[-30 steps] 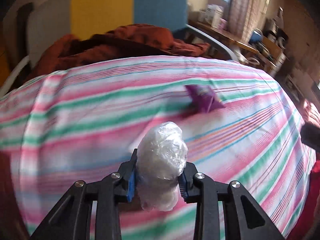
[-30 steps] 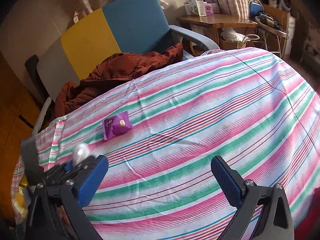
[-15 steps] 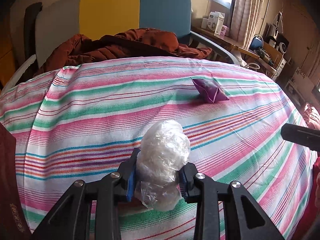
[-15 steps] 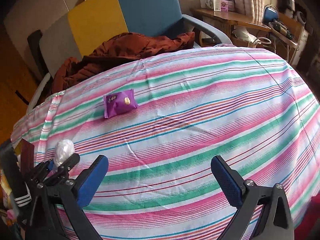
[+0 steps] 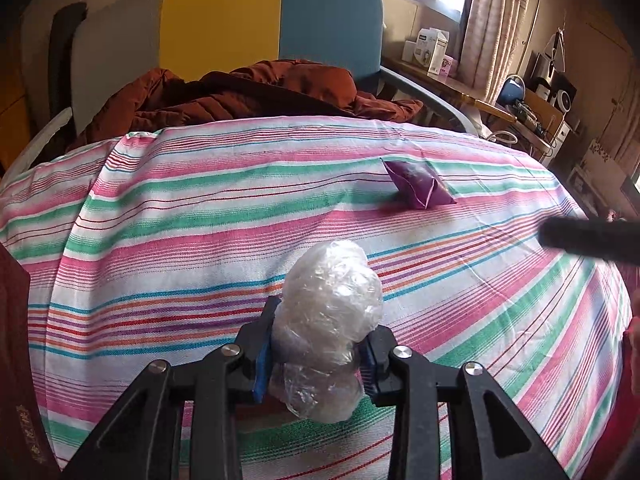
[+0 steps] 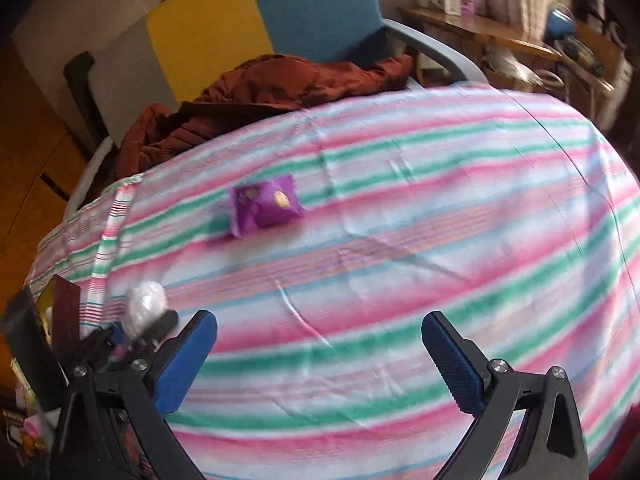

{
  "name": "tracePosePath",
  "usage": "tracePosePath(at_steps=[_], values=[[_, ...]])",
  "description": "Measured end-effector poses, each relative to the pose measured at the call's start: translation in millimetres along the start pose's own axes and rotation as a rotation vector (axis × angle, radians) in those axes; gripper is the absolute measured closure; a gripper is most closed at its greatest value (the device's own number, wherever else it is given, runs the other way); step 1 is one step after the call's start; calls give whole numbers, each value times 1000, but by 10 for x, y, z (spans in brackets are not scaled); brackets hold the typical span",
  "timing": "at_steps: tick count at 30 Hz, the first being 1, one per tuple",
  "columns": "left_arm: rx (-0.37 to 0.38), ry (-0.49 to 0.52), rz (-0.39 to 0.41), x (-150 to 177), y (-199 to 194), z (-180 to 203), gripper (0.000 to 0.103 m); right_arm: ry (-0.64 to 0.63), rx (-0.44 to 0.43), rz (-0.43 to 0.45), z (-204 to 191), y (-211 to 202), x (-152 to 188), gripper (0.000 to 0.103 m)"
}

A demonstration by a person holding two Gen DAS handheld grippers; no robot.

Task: Organize objects
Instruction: 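Grasp the purple candy packet with the right tool while the left holds the ball, then carry ball and candy packet over the gold tray and release both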

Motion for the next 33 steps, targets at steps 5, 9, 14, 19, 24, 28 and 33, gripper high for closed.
tracePosePath(at_steps=[5, 9, 14, 19, 24, 28, 33], values=[[10, -8, 2, 5, -8, -7, 68, -111, -12, -9, -266, 329, -385, 0], [16, -16, 3, 6, -13, -12, 68, -153, 21, -28, -389, 678, -652, 0], [25, -25, 4, 8, -14, -24, 68, -190, 58, -77, -426, 1045, -806, 6], [32, -32, 6, 5, -7, -39, 68, -240, 95, -92, -416, 1031, -682, 50], [38, -35, 9, -4, -10, -47, 68, -278, 88, -134, -401, 767, -307, 52], [22, -22, 9, -2, -11, -32, 68, -247, 87, -193, -284, 506, 140, 52], [2, -6, 9, 3, -12, -11, 68, -205, 91, -195, -142, 274, 563, 52]])
Point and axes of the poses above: each gripper's, at about its wrist camera, not at the fingertips, and y roughly the way its jaws point, z to its right, x to its underside, the point moved 4 cm from there along y, roughly the way its jaws point, and after that the axes turned 3 degrees about -z, right-handed, at the moved point
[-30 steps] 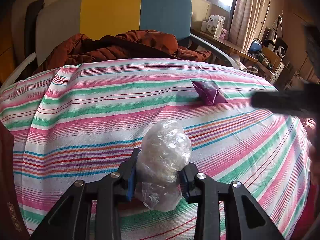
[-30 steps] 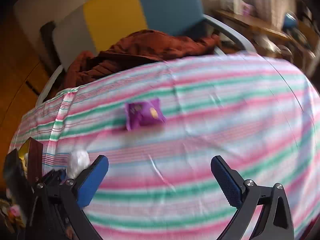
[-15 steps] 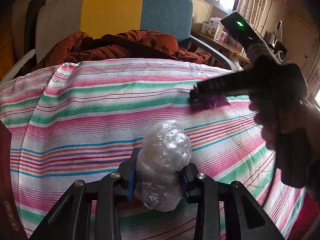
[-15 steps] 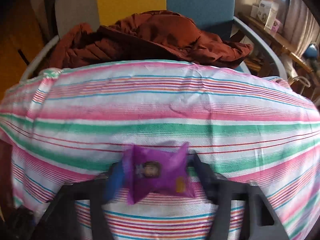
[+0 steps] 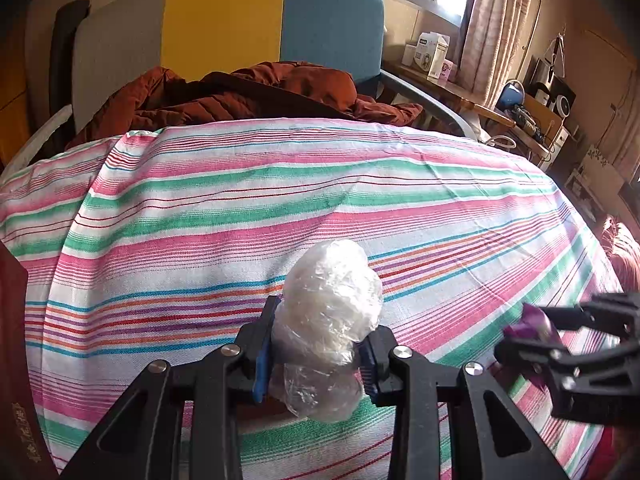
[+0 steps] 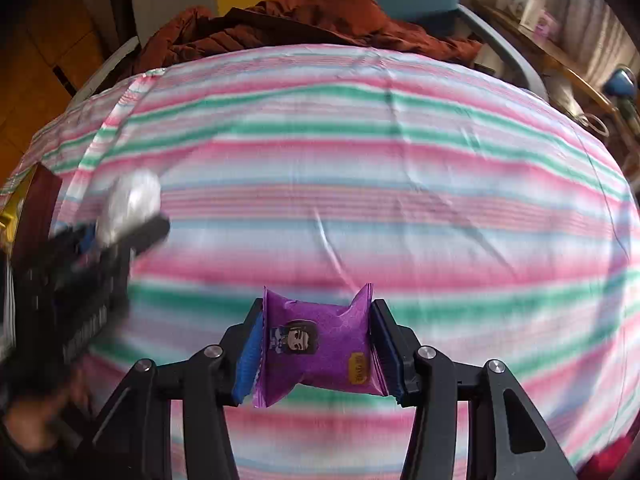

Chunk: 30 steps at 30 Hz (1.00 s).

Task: Organize objects
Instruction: 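Carry ball and candy packet over the gold tray and release both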

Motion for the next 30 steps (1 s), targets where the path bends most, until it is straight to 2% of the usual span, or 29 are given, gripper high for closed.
tracePosePath(at_steps=[13, 20, 30], values=[[-40, 25, 2, 3, -97, 28, 70, -42, 50, 59, -39, 49, -63, 52], [-51, 66, 87, -24, -654, 79, 70, -77, 54, 75, -85, 10, -64, 52], [-51, 36, 188, 11, -1565, -90, 70, -75, 33, 72, -162, 0, -36, 52]])
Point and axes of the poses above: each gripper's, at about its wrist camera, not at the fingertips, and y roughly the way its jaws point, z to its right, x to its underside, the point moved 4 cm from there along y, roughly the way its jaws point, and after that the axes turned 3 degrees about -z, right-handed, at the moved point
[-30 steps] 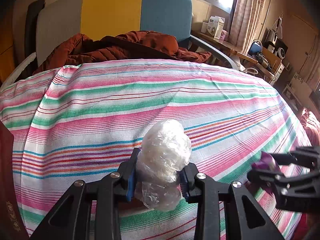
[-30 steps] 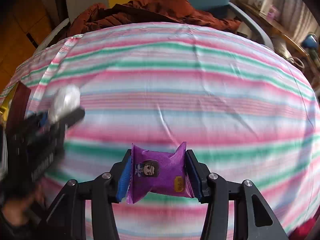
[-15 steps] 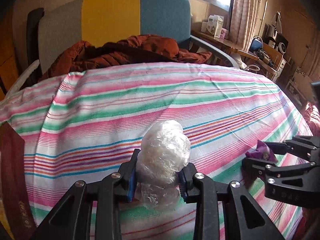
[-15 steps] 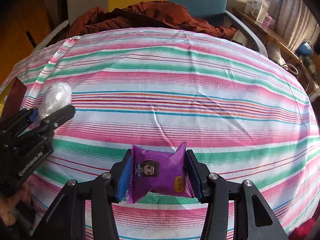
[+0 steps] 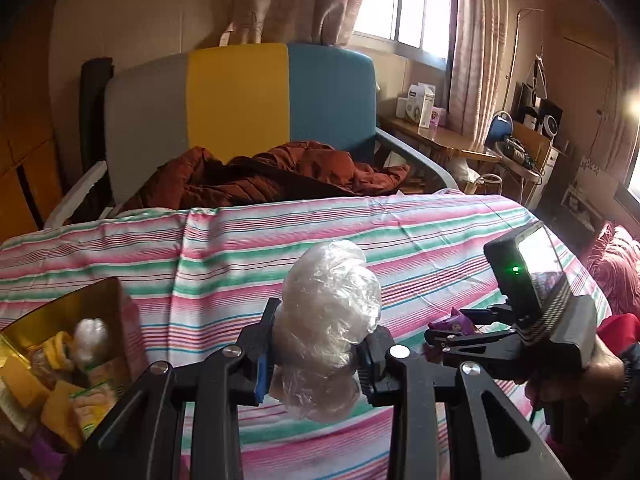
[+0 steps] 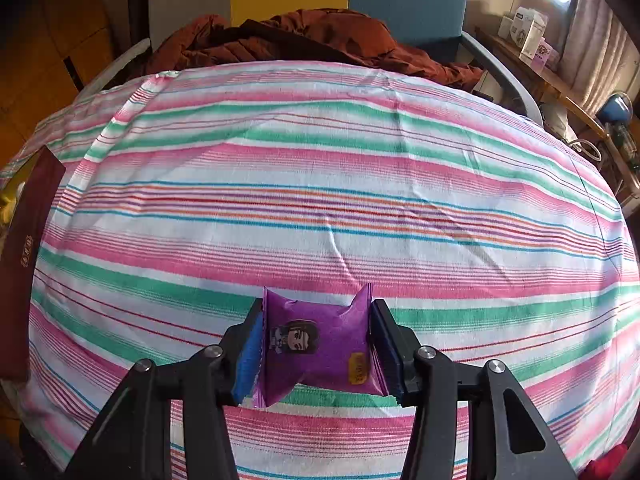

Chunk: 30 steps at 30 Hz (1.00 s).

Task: Organize objects
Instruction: 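Carry ball and candy packet over the gold tray and release both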

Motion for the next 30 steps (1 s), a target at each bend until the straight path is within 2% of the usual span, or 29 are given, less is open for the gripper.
tracePosePath(at_steps=[5, 11, 17, 22, 25, 30], values=[[-14, -45, 5, 95, -263, -267, 70, 1, -18, -2, -119, -46, 12, 52], [-24, -108, 12, 290, -554, -632, 70, -14, -82, 34, -515, -266, 11, 52], [-56, -207, 39, 555, -931, -1148, 70, -62, -239, 106, -1264, -644, -22, 52], [-162, -312, 63, 900, -1300, -1773, 70, -155, -360, 162, -2006, -956, -121, 52], [-218, -364, 58, 1107, -1448, -2054, 70, -220, -410, 177, -2480, -1032, -208, 52], [-239, -372, 45, 1247, -1462, -2198, 70, -293, -441, 160, -3167, -955, -437, 52]])
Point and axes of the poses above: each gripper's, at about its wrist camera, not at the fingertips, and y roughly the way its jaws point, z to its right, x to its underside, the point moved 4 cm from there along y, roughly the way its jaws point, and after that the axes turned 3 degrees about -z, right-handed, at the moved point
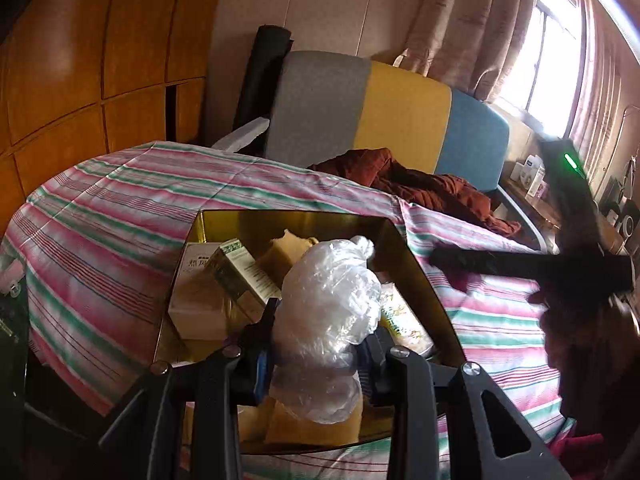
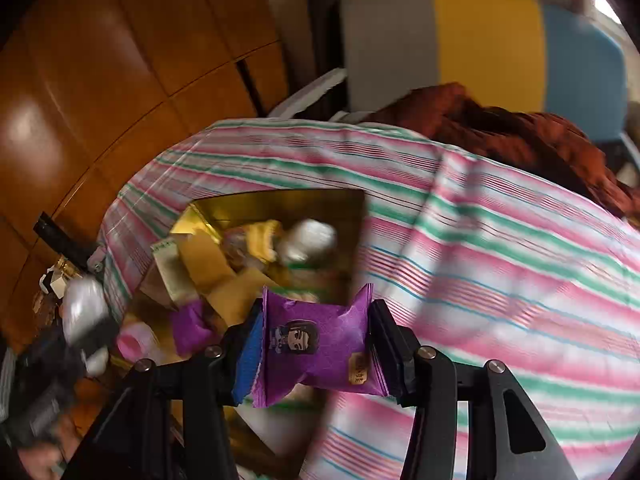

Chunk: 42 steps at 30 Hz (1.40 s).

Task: Organize objects
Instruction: 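Carry ball and candy packet over the gold tray and release both, then withdraw both open tools from the filled tray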

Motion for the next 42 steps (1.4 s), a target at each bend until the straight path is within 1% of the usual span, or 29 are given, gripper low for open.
tracePosePath(at_steps=[1, 4, 6, 7, 8, 10, 13, 19, 21, 23, 26, 30, 32, 33, 35, 36, 38, 42], values=[[4, 2, -4, 16, 12, 7, 70, -7, -2, -2, -54, 43, -58, 52], [0, 31, -20, 37, 90, 66, 70, -5, -22, -9, -179, 197, -260, 43], [-4, 44, -32, 65, 139, 118, 70, 2, -24, 1, -223, 189, -332, 34], [-8, 51, -38, 79, 161, 133, 70, 2, -26, 10, -228, 168, -342, 28], [-11, 58, -40, 95, 168, 159, 70, -1, -30, 20, -234, 134, -338, 27], [-19, 72, -44, 108, 204, 187, 70, 4, -31, 27, -207, 84, -286, 27], [-21, 67, -53, 89, 285, 177, 69, 24, -26, 32, -155, 20, -181, 27], [-24, 74, -60, 94, 316, 219, 69, 78, 16, 55, 15, -150, 95, 22], [-25, 73, -63, 89, 341, 234, 69, 90, 44, 59, 68, -194, 174, 21], [-19, 70, -66, 85, 365, 246, 69, 95, 87, 72, 108, -256, 263, 13], [-7, 50, -81, 93, 435, 241, 67, 100, 141, 85, 135, -337, 390, 8], [1, 26, -111, 107, 548, 215, 62, 96, 181, 88, 134, -383, 539, 2], [23, 11, -114, 109, 578, 198, 57, 95, 204, 84, 145, -385, 598, 1], [28, 1, -115, 107, 591, 181, 52, 96, 213, 85, 141, -385, 620, 1], [36, -6, -120, 107, 595, 171, 48, 101, 226, 81, 145, -384, 672, 0], [34, -7, -116, 106, 584, 167, 44, 105, 230, 79, 149, -380, 690, 0], [34, -10, -104, 98, 547, 158, 40, 105, 241, 78, 143, -378, 710, 0], [34, -28, -65, 58, 377, 108, 38, 79, 274, 84, 90, -368, 746, 0]])
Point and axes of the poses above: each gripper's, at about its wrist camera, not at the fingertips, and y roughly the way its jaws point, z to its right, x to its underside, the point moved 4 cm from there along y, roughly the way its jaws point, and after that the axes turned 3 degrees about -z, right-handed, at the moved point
